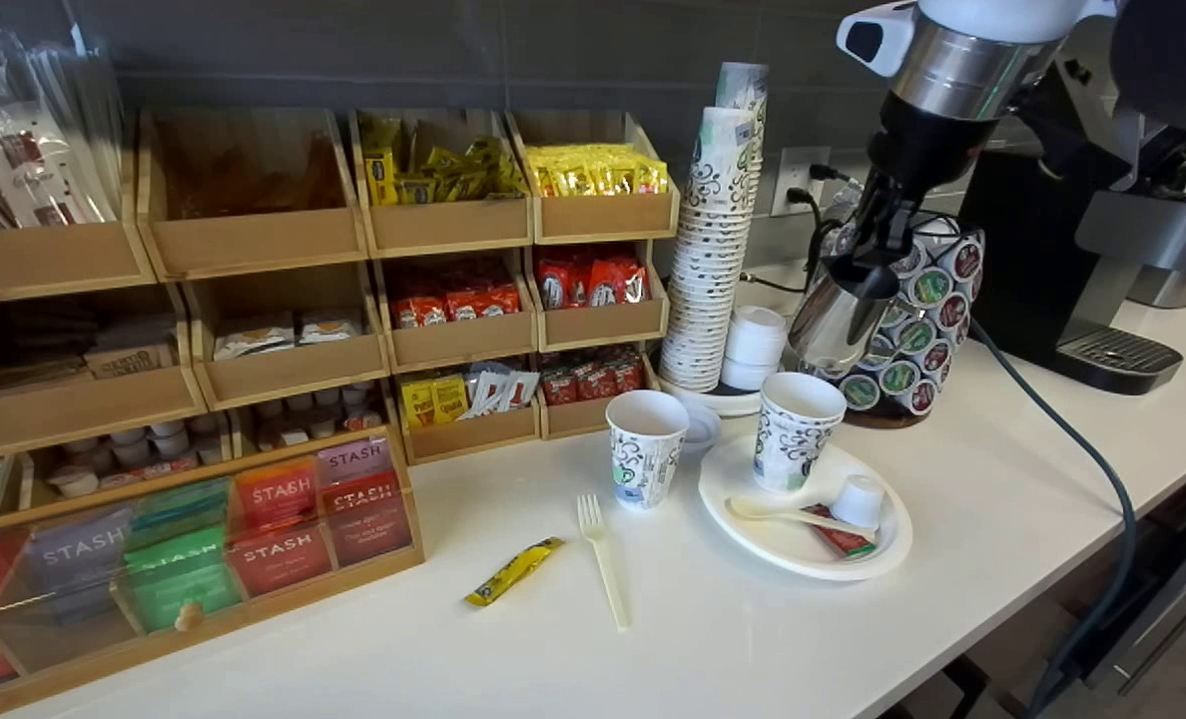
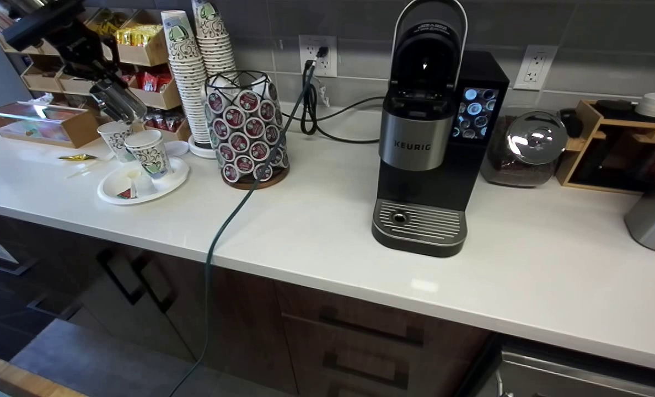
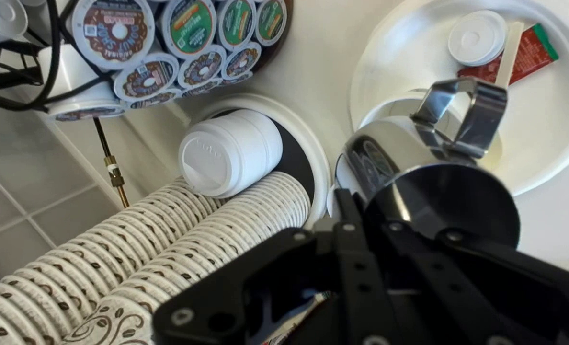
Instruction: Put the silver cup inside the paper cups on the white plate
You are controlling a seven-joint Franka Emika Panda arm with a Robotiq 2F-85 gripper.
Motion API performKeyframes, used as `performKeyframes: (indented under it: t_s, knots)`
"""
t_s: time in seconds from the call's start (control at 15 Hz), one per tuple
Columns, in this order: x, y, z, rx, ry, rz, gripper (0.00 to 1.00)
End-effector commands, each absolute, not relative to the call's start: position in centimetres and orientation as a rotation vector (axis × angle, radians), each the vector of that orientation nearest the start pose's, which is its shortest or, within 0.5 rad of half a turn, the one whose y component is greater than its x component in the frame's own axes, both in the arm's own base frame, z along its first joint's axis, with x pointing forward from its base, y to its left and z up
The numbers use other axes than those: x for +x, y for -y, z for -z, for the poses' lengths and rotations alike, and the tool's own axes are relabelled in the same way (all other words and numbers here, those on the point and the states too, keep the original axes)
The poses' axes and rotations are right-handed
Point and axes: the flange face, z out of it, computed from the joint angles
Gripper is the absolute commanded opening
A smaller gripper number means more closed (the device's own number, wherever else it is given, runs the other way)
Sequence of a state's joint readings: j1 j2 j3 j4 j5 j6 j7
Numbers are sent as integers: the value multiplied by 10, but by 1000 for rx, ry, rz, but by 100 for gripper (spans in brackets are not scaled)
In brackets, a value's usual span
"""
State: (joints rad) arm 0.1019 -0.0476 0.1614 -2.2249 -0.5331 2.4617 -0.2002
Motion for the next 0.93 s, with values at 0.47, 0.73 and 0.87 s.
performKeyframes:
  t_s: [0.47,0.73,0.87]
  knots:
    - [564,-158,-386,-3083,1564,297,1]
    - [570,-152,-380,-3078,1578,220,1]
    - [572,-151,-380,-3074,1586,180,1]
